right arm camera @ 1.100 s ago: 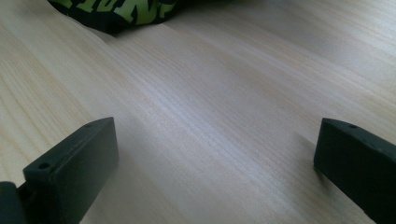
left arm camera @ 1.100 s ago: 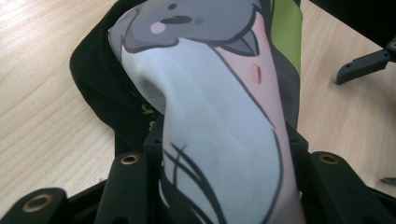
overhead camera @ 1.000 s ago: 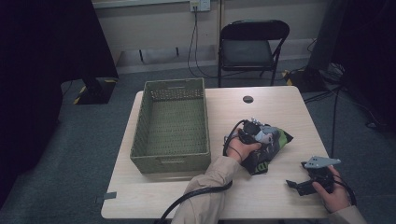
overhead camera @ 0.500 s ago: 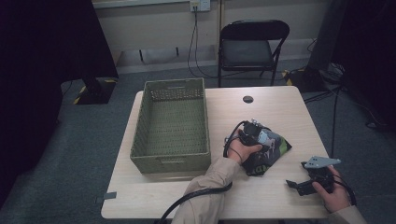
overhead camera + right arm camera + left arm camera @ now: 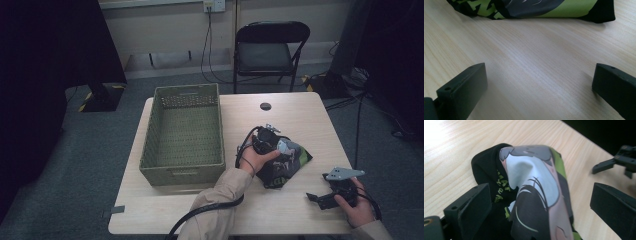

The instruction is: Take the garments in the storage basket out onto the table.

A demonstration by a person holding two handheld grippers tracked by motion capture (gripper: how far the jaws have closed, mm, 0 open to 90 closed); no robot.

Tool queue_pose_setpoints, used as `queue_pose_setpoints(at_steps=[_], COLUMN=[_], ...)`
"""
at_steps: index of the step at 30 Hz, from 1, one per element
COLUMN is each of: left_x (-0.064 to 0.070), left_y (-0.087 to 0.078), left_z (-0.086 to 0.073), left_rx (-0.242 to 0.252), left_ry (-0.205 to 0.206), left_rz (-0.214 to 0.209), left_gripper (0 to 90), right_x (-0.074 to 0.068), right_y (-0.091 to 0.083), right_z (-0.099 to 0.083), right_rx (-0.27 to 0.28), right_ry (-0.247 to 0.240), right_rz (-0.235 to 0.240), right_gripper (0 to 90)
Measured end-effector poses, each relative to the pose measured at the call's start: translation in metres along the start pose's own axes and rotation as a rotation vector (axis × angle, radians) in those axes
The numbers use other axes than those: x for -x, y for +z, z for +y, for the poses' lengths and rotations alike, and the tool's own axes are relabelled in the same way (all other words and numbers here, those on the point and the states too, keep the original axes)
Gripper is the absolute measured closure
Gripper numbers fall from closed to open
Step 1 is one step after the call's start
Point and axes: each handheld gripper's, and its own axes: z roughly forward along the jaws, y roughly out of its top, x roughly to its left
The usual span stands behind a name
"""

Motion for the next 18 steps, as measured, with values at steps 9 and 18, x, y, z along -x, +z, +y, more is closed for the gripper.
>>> queue_pose_setpoints(at_steps=[9,18], left_x=[0.009,0.018], left_y=[-0.018,-0.033], left_z=[-0.003,-0.010], left_rx=[0.015,0.019], left_ry=[0.045,0.068], left_rz=[-0.031,-0.065], left_gripper=[2.9,2.9], right_x=[0.000,0.000], right_y=[0.000,0.000], right_z=[0.000,0.000], right_rx=[-0.001,-0.001], right_ry=[0.001,0.001], right_rz=[0.001,0.000], right_gripper=[0.0,0.0])
